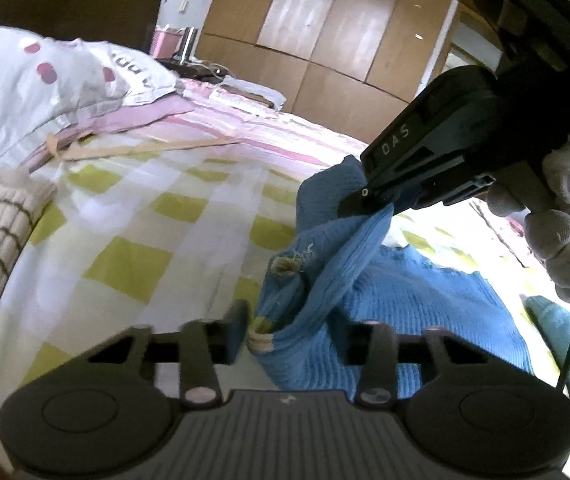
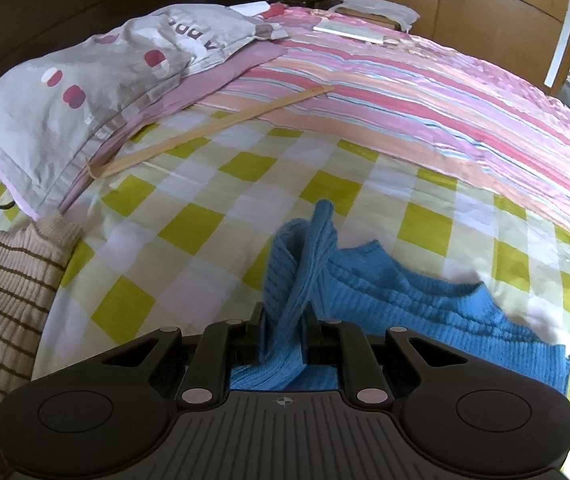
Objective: Fold small clothes
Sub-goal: 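Fold the lifted sweater edge over toward the middle with the right gripper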
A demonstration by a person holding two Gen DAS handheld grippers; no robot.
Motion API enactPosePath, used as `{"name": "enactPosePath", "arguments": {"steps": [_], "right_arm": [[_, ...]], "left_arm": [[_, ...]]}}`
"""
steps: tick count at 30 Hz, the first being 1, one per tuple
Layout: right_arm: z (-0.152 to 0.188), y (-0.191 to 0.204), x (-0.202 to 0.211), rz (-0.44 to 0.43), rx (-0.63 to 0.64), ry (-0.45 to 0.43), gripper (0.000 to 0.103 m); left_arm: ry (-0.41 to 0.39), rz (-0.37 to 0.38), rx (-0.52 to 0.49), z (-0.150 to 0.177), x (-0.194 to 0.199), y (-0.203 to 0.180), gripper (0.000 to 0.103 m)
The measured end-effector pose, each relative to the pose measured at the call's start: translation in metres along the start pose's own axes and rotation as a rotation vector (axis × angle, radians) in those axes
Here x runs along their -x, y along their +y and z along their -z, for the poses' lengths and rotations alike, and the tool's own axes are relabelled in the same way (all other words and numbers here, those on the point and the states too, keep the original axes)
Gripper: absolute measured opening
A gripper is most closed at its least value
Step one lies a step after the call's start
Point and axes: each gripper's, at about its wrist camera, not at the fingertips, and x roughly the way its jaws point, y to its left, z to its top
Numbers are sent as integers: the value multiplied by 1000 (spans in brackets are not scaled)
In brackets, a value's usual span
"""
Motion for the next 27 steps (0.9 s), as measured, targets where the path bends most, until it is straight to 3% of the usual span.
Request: {"name": "enactPosePath", "arguments": {"steps": [6, 14, 27], "right_arm": [[8, -9, 9, 20, -6, -2, 14], [21, -19, 26, 40, -4, -28, 14], [34, -56, 50, 63, -60, -62, 14]], "left_arm": [[4, -7, -20, 0, 3, -9, 23], [-2, -31, -72, -1, 14, -39, 21], [8, 8, -152, -4, 20, -90, 20]]}}
